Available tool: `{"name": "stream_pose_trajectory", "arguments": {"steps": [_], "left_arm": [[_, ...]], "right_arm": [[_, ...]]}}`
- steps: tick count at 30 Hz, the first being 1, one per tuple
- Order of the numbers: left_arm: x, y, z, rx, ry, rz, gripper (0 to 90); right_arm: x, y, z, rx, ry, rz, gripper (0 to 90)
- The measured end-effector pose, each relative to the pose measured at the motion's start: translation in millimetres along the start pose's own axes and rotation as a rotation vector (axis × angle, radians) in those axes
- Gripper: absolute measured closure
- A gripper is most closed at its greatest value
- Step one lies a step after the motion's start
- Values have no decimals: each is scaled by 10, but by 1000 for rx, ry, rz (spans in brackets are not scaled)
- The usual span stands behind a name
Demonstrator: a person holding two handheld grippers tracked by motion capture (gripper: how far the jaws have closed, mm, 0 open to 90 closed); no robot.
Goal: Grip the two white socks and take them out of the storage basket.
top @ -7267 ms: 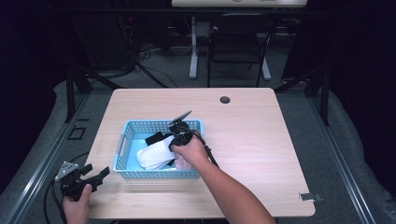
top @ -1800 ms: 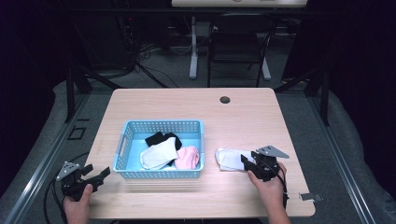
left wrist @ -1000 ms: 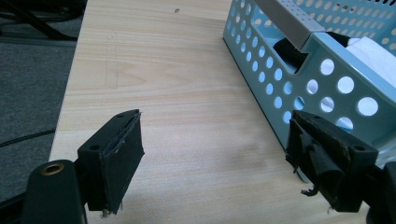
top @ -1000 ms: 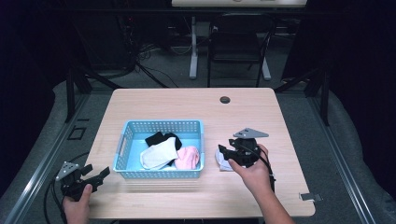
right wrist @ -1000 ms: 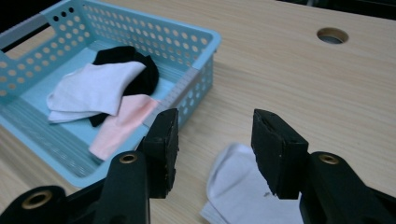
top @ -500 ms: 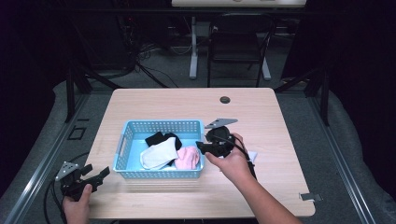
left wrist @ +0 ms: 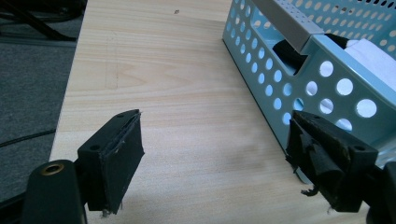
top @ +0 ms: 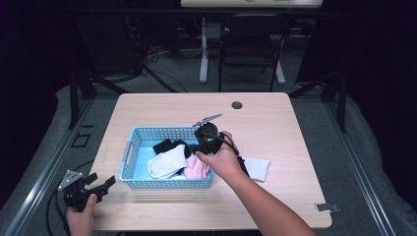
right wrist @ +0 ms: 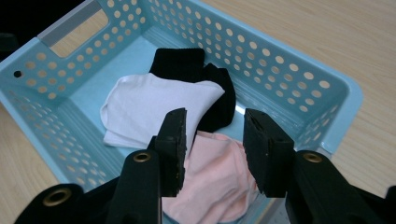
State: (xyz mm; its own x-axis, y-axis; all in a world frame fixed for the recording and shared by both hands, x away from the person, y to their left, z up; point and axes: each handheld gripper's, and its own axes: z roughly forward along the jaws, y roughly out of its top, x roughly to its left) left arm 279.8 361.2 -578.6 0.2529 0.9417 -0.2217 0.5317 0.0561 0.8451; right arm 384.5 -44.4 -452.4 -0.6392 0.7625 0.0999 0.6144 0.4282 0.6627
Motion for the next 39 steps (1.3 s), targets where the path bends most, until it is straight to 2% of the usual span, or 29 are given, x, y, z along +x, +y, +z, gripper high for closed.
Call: {"name": "stream_pose_trajectory", "arguments": {"steps": [3,5,7,10,17,18,21,22,27,29,35,37,39], "left_arm": [[2,-1,2,0,-1,-1,185],[1,1,2,1,-2,1,185],[-1,2,1,0,-2,2,185],[-1,1,1,-1,-3,0,185],[2,2,2,-1,-3,0,186],[2,2,2,-1,-3,0,185],[-1,4,1,0,-4,1,186],[-1,5,1,0,-4,1,186],[-5,5,2,-2,-5,2,185],[-5,5,2,-1,-5,3,185],[-9,3,8,-5,-5,2,186],[-9,4,9,-6,-6,2,185],[-10,4,8,-6,-5,2,185]], "right_arm": [[49,55,87,12,-16,-3,614],[91,87,182,28,-15,-7,615],[111,102,239,47,-7,8,615],[132,124,359,90,16,41,615],[155,130,628,139,45,134,620],[146,135,662,180,50,145,621],[126,121,777,209,60,208,632],[109,122,812,236,62,217,633],[68,113,929,280,55,244,633],[51,100,980,282,55,270,633],[20,87,1058,328,66,286,636],[31,82,1085,324,71,301,672],[18,92,1093,339,95,293,731]]}}
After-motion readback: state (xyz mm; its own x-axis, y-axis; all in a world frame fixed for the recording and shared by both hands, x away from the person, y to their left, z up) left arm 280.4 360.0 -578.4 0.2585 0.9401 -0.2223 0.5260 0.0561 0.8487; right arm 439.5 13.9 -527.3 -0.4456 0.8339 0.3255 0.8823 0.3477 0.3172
